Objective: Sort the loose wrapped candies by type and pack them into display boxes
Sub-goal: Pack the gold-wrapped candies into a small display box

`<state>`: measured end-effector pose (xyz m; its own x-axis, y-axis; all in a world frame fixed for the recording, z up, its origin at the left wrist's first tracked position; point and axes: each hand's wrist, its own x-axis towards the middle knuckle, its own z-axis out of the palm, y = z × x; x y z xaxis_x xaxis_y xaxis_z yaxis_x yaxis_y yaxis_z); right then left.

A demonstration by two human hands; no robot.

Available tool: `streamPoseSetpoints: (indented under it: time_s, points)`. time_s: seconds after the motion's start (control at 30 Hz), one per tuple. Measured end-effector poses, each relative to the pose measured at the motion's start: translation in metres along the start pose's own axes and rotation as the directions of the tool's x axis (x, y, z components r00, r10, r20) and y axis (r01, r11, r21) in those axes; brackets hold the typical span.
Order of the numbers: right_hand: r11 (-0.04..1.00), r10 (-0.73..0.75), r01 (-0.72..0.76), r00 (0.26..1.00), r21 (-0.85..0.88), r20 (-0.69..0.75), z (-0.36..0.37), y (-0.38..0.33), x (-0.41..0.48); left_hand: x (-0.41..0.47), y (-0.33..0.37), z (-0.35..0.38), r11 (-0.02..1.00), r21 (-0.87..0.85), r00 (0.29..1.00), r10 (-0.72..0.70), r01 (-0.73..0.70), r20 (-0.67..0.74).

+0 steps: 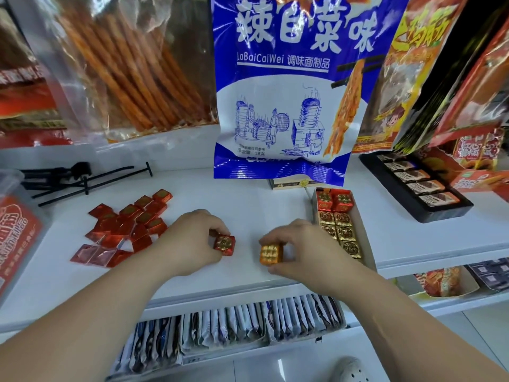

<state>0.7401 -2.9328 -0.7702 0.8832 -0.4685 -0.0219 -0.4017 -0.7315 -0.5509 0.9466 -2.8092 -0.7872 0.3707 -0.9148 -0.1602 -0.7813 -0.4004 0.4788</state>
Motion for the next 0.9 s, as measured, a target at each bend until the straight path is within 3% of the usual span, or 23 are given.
streamPoseSetpoints:
  time_s: [0.17, 0.37, 0.47, 0.57, 0.73, 0.9]
  points:
    - [0.993, -0.047, 0.059, 0.992, -0.098, 0.118, 0.010, -0.005, 0.005, -0.005, -0.001, -0.007, 0.999, -0.032, 0.998, 0.004, -0.002, 0.058]
    - [0.993, 0.005, 0.002, 0.998, -0.116, 0.057, 0.017, -0.007, 0.011, -0.007, -0.003, -0.005, 0.998, -0.058, 0.999, 0.010, -0.006, 0.054]
    - [0.972, 0.128, -0.131, 0.991, -0.196, -0.028, 0.019, -0.012, 0.013, -0.007, -0.003, -0.005, 0.998, -0.057, 0.999, 0.021, -0.019, 0.033]
    - [0.940, 0.167, -0.161, 0.986, -0.301, -0.006, 0.022, -0.015, 0.015, -0.007, -0.002, -0.006, 0.998, -0.048, 0.999, 0.033, -0.031, 0.037]
    - [0.982, 0.018, -0.015, 1.000, -0.189, 0.013, 0.022, -0.008, 0.015, -0.005, 0.006, -0.007, 0.996, -0.036, 0.997, 0.078, -0.077, 0.018]
    - [0.992, -0.111, 0.098, 0.979, -0.079, -0.174, -0.009, 0.004, 0.004, -0.005, 0.022, -0.006, 0.988, -0.065, 0.984, 0.132, -0.141, -0.122]
